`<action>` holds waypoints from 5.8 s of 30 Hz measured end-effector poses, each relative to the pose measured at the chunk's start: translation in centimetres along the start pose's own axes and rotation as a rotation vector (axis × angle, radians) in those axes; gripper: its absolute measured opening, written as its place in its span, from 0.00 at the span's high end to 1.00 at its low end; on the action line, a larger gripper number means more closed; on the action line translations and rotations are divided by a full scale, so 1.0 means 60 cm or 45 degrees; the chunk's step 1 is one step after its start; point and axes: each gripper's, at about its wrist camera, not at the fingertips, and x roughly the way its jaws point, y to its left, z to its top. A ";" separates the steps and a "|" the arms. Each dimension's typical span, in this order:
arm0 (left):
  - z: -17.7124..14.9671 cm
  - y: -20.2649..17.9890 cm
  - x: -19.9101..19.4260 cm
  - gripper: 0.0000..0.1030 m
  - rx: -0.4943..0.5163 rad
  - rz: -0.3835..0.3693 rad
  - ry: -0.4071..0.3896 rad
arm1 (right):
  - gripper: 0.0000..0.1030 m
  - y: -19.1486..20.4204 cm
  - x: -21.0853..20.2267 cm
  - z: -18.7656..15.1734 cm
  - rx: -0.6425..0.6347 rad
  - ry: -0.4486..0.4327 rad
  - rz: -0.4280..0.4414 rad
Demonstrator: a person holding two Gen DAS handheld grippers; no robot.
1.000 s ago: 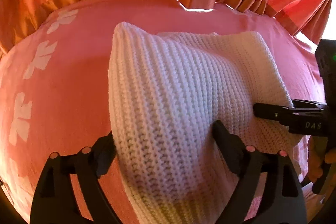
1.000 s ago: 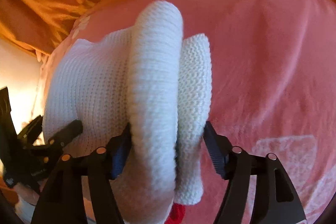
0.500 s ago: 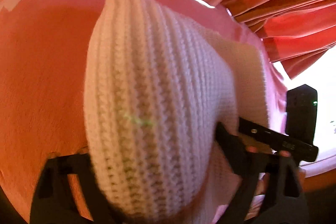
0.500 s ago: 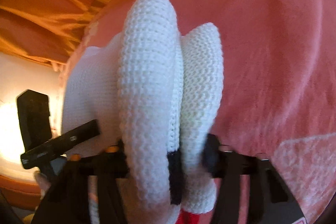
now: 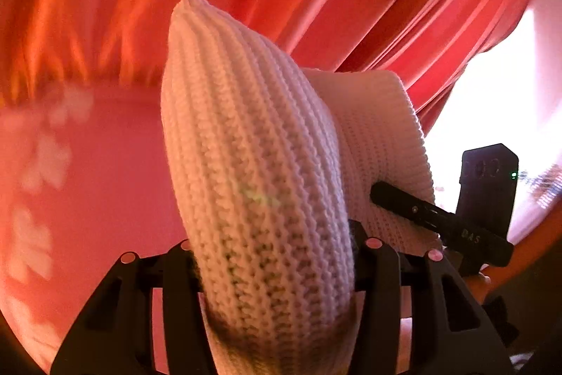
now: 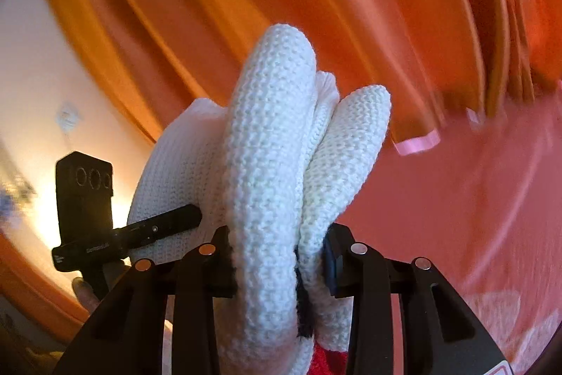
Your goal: Fold small clothes
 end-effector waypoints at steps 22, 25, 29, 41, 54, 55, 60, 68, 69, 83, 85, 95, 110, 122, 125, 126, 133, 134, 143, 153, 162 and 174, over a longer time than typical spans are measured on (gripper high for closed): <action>0.033 0.041 -0.173 0.51 0.052 0.165 -0.207 | 0.66 0.145 0.141 0.044 -0.186 0.061 0.037; 0.013 0.104 -0.117 0.51 -0.025 0.189 -0.123 | 0.66 0.096 0.214 0.017 -0.116 0.149 0.014; -0.032 0.192 -0.026 0.46 -0.118 0.229 -0.046 | 0.60 0.014 0.342 -0.044 -0.091 0.299 -0.024; -0.123 0.307 -0.009 0.28 -0.306 0.409 -0.035 | 0.74 0.009 0.346 -0.097 -0.127 0.407 -0.092; -0.209 0.232 0.069 0.28 0.124 0.683 0.241 | 0.88 -0.008 0.361 -0.170 -0.148 0.596 -0.266; -0.205 0.235 0.061 0.28 0.092 0.651 0.218 | 0.68 -0.011 0.356 -0.177 -0.146 0.590 -0.306; -0.213 0.287 0.027 0.17 -0.270 0.591 0.145 | 0.66 -0.040 0.371 -0.214 -0.058 0.681 -0.300; -0.241 0.350 0.085 0.25 -0.358 0.680 0.353 | 0.93 -0.060 0.397 -0.265 -0.091 0.774 -0.329; -0.240 0.348 0.086 0.25 -0.321 0.694 0.356 | 0.93 -0.063 0.396 -0.263 -0.075 0.776 -0.323; -0.228 0.163 0.026 0.12 0.056 0.788 0.019 | 0.50 0.044 0.221 -0.270 -0.290 0.195 -0.638; -0.236 0.151 0.033 0.10 0.105 0.825 -0.015 | 0.34 0.042 0.224 -0.286 -0.269 0.196 -0.658; -0.280 0.148 0.043 0.05 0.099 0.976 -0.064 | 0.28 0.029 0.227 -0.298 -0.189 0.150 -0.707; -0.311 0.151 0.041 0.05 0.092 1.003 -0.087 | 0.25 0.042 0.240 -0.326 -0.239 0.183 -0.720; -0.311 0.148 0.046 0.05 0.092 1.016 -0.115 | 0.24 0.052 0.250 -0.335 -0.269 0.183 -0.731; -0.314 0.148 0.048 0.05 0.092 1.013 -0.107 | 0.24 0.054 0.252 -0.337 -0.273 0.185 -0.730; -0.314 0.148 0.049 0.05 0.096 1.013 -0.104 | 0.24 0.054 0.253 -0.338 -0.276 0.184 -0.731; -0.314 0.149 0.047 0.05 0.100 1.016 -0.113 | 0.23 0.054 0.253 -0.338 -0.278 0.183 -0.734; -0.314 0.149 0.047 0.05 0.100 1.018 -0.114 | 0.23 0.053 0.253 -0.337 -0.281 0.182 -0.732; -0.315 0.150 0.047 0.05 0.109 1.016 -0.107 | 0.23 0.055 0.254 -0.339 -0.279 0.184 -0.733; -0.314 0.148 0.050 0.05 0.109 1.021 -0.101 | 0.23 0.061 0.258 -0.343 -0.279 0.194 -0.736; -0.314 0.147 0.051 0.05 0.112 1.020 -0.101 | 0.22 0.061 0.260 -0.344 -0.281 0.196 -0.734; -0.313 0.143 0.051 0.05 0.109 1.043 -0.123 | 0.22 0.060 0.259 -0.344 -0.272 0.190 -0.732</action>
